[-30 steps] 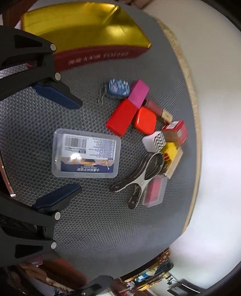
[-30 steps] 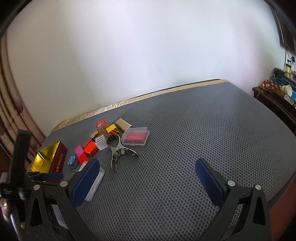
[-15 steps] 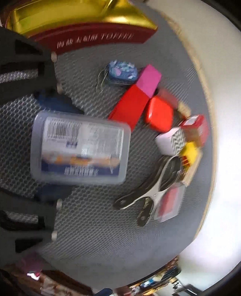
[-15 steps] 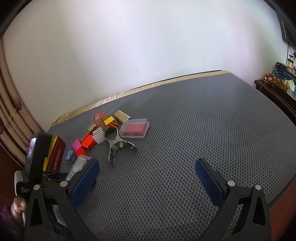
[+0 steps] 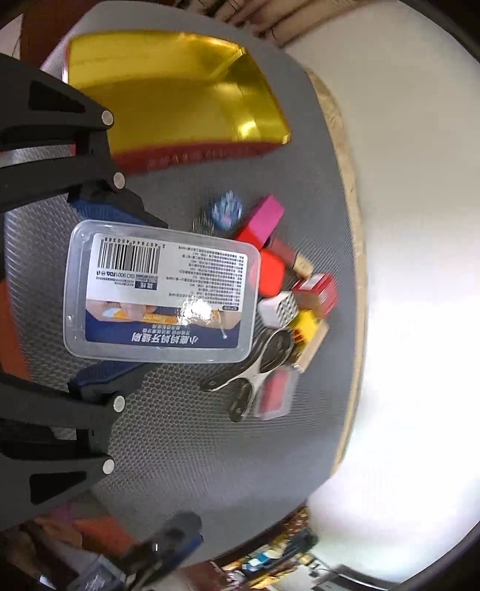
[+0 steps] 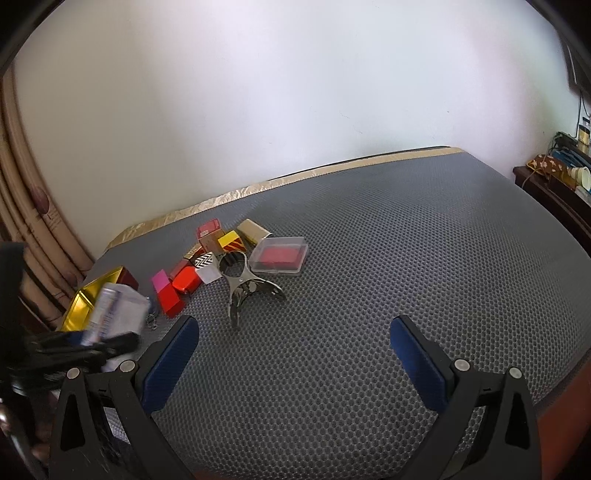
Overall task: Organize rigid objects
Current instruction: 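Carry the clear labeled box with the left tool into the gold tin and release, then grasp the silver metal clip with the right tool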
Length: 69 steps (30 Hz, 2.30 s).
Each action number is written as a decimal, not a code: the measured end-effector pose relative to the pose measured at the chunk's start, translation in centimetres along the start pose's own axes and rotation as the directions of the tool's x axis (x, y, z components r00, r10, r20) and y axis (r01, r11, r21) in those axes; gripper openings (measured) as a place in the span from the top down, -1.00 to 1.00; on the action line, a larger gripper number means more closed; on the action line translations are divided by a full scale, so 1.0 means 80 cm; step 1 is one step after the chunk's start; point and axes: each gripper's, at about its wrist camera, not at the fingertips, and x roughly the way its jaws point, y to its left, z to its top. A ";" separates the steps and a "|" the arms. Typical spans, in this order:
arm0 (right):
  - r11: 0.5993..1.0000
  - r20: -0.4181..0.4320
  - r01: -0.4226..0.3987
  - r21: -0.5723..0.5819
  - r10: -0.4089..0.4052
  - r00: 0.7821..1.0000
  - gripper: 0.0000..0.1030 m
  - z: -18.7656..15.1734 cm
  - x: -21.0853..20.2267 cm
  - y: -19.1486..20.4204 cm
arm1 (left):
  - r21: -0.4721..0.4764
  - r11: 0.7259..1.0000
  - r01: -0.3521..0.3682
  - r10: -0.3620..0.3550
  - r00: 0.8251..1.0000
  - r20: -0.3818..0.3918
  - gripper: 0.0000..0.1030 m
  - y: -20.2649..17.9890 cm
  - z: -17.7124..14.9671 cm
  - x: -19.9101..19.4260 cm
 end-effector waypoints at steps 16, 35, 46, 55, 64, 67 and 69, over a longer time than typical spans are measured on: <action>0.998 -0.037 -0.030 -0.051 0.028 0.999 -1.00 -0.005 0.004 0.020 | -0.254 0.930 -0.268 0.242 0.962 -0.127 -0.22 0.213 0.005 -0.011; 0.936 -0.373 -0.223 -0.271 0.112 0.921 -1.00 0.049 0.117 0.080 | -0.279 0.921 -0.270 0.258 0.963 -0.083 -0.30 0.236 0.000 0.016; 0.905 -0.480 -0.287 -0.314 0.109 0.870 -0.85 0.070 0.173 0.104 | -0.327 0.925 -0.193 0.195 0.980 -0.027 -0.30 0.213 -0.016 -0.035; 0.909 -0.571 -0.323 -0.265 0.122 0.811 -0.56 0.074 0.211 0.107 | -0.264 0.953 -0.152 0.143 0.988 -0.053 -0.30 0.176 -0.040 -0.031; 0.914 -0.644 -0.310 -0.263 0.073 0.761 -0.36 0.070 0.253 0.117 | -0.294 0.947 -0.129 0.102 0.989 -0.104 -0.30 0.192 -0.047 -0.007; 0.901 -0.648 -0.290 -0.324 0.012 0.761 -0.31 0.068 0.262 0.130 | -0.310 0.943 -0.122 0.094 0.990 -0.104 -0.30 0.197 -0.048 -0.006; 0.884 -0.667 -0.306 -0.353 -0.009 0.745 -0.59 0.065 0.267 0.141 | -0.308 0.943 -0.123 0.094 0.990 -0.109 -0.30 0.197 -0.048 -0.005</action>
